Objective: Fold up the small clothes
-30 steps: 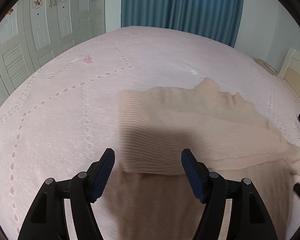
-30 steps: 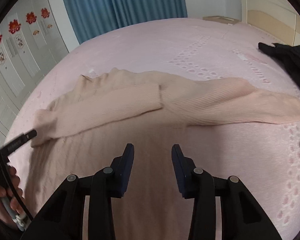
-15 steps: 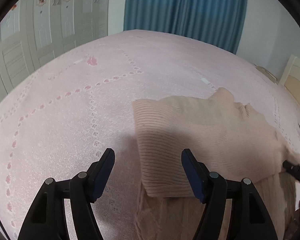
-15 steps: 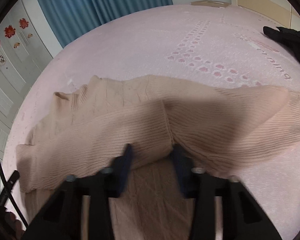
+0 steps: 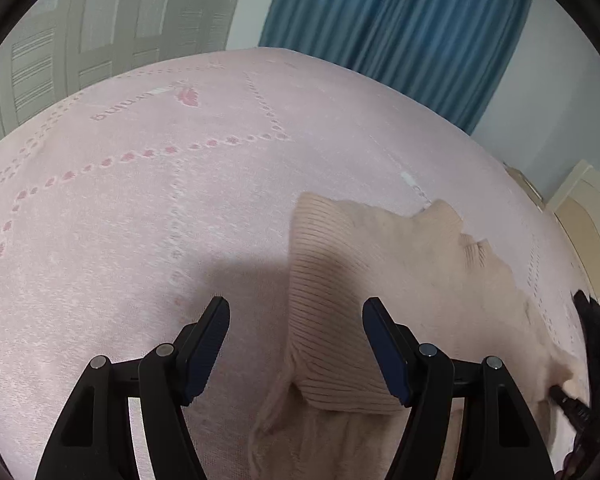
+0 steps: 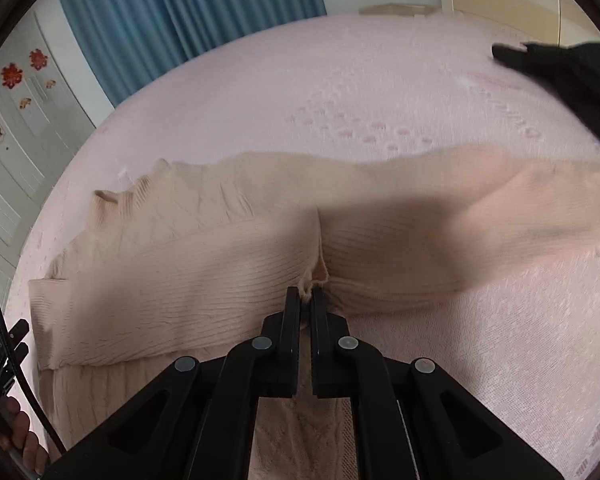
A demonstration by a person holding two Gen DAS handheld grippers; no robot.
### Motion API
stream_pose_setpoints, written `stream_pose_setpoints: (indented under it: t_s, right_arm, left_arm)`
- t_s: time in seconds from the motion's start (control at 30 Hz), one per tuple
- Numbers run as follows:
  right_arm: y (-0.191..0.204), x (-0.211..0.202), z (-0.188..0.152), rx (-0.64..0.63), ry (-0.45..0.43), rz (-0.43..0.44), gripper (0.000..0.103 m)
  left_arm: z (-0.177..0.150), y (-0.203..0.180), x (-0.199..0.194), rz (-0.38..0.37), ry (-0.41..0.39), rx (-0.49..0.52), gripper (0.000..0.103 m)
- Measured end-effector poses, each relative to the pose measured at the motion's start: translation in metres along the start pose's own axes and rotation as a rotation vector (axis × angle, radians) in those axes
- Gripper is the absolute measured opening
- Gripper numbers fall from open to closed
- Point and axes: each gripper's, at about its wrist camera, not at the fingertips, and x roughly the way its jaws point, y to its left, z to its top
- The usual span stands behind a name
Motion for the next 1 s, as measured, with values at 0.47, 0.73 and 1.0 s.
stream_pose_setpoints:
  t_s: [0.47, 0.73, 1.0]
  right_arm:
    - [-0.006, -0.001, -0.007, -0.017, 0.041, -0.021, 0.004]
    - [-0.036, -0.034, 0.010, 0.003, -0.046, -0.061, 0.042]
    - [-0.174, -0.074, 0.023, 0.175, -0.105, -0.179, 0.059]
  left_arm:
    - [-0.004, -0.021, 0.030, 0.138, 0.069, 0.071, 0.069]
    - [-0.005, -0.027, 0.030, 0.173, 0.061, 0.100, 0.072]
    - [-0.005, -0.031, 0.032, 0.195, 0.050, 0.115, 0.074]
